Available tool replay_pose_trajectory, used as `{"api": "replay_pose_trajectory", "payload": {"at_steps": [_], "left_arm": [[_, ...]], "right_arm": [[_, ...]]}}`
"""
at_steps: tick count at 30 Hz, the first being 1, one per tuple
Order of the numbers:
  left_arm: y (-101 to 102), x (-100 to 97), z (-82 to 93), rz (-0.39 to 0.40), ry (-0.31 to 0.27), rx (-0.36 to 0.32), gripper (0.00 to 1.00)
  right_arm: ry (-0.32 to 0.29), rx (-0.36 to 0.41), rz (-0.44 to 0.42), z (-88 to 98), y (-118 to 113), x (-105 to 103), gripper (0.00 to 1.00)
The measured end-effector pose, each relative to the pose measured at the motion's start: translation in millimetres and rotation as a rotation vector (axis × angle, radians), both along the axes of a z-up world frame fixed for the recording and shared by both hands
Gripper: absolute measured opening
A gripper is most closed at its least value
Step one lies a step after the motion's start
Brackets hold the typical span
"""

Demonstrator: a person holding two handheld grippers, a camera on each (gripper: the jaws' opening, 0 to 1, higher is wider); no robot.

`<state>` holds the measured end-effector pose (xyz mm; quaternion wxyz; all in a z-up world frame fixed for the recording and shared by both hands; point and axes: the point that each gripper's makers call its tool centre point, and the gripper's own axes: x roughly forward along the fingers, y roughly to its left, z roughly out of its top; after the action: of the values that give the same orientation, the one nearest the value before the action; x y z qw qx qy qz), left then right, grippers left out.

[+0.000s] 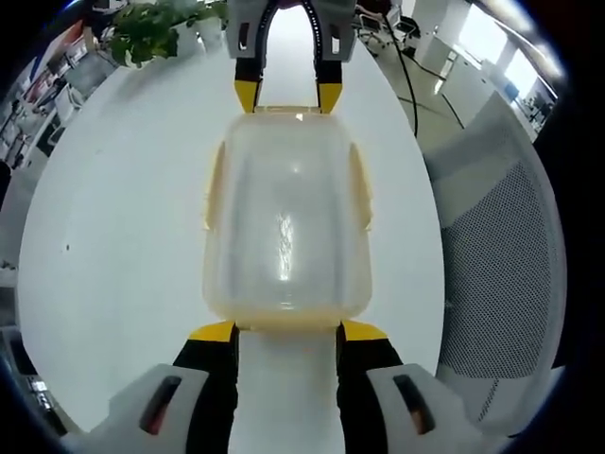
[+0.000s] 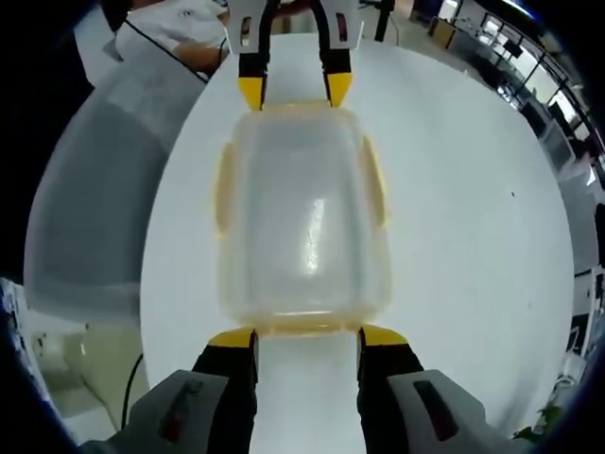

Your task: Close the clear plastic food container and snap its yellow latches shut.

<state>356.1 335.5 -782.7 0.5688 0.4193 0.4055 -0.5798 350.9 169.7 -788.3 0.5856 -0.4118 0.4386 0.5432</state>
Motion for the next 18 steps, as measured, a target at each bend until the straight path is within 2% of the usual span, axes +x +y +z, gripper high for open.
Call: {"api": "replay_pose_trajectory", "payload": {"at_steps": [3, 8, 18], "left_arm": [[2, -0.1, -0.1, 0.005, -0.004, -0.016, 0.4], [8, -3.9, -5.6, 0.025, 0.01, -0.001, 0.4], [4, -3.1, -0.2, 0.045, 0.018, -0.024, 0.43]], "right_arm": [[-0.023, 0.01, 0.012, 0.2, -3, -2, 0.43], [-0.003, 0.006, -0.028, 1.3, -11, -5, 0.44], [0.01, 0.013, -0.073, 3.9, -13, -3, 0.44]]}}
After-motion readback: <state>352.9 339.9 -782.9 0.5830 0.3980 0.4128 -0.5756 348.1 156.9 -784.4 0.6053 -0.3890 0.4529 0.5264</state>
